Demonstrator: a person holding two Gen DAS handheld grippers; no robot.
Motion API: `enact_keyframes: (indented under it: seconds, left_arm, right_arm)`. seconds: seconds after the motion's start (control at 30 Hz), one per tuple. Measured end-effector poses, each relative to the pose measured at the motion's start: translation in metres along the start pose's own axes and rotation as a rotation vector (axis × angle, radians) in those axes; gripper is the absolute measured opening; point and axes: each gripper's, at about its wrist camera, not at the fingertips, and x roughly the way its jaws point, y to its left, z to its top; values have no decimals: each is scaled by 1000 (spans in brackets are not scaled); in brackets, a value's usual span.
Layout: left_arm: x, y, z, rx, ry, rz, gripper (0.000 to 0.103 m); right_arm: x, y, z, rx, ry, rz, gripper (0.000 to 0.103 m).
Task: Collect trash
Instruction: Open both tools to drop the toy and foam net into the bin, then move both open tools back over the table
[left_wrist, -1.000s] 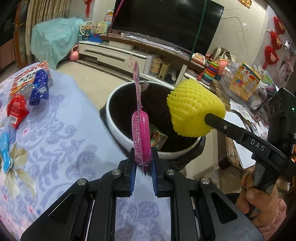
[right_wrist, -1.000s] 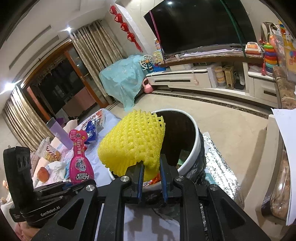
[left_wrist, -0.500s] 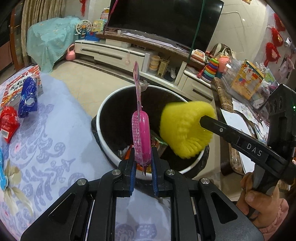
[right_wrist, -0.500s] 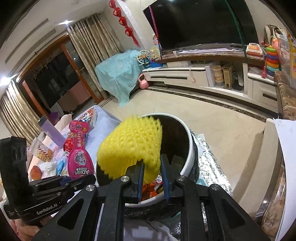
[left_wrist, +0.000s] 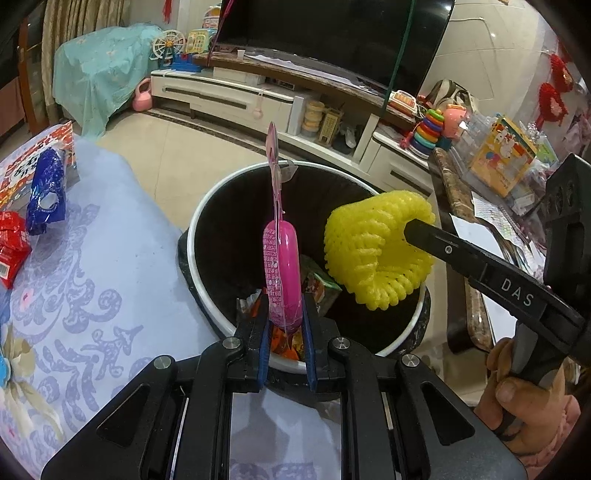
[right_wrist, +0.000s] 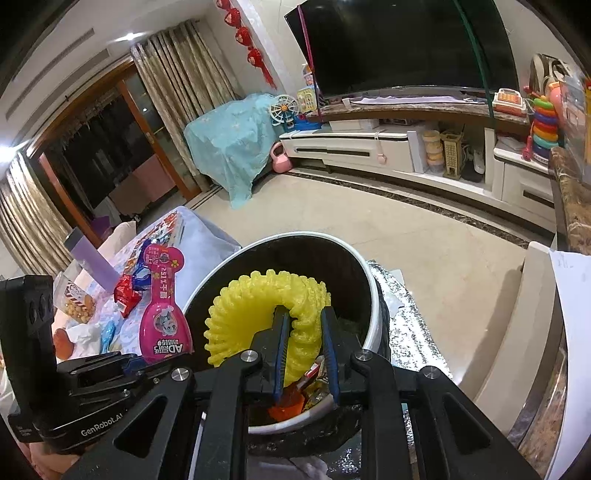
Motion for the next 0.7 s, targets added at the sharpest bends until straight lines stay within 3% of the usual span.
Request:
enact_keyframes:
  seconds: [0.1,0.13,0.17,0.2,0.37,0.47,0.63,0.7]
  left_arm:
    - [-1,0,-1,2,3,8,23]
    - [-2,1,-2,-1,0,13,34]
    - [-3,2,-2,-4,-6,15,38]
    - [-4,4,-3,-7,-12,16,38]
    - [-13,15,-11,-41,-20,23,45]
    - [-22,23,-22,-68,-36,33,52]
    - [-39,45,-45,-134,-58,56,53]
    - [-46,54,-56,-161,-64,66,54]
  right_arm:
    - [0,0,0,0,5,-4,25]
    - [0,0,0,2,5,-7,35]
    - [-1,1,0,6,6,-6,41]
    - [-1,0,0,9,4,-7,51]
    - [-7,-1,0,21,-4,1,57]
    - [-12,1,-2,31,-15,16,68]
    - [-21,5,-10,61,-39,51,91]
    - [-23,8,-15,70,-41,69,92]
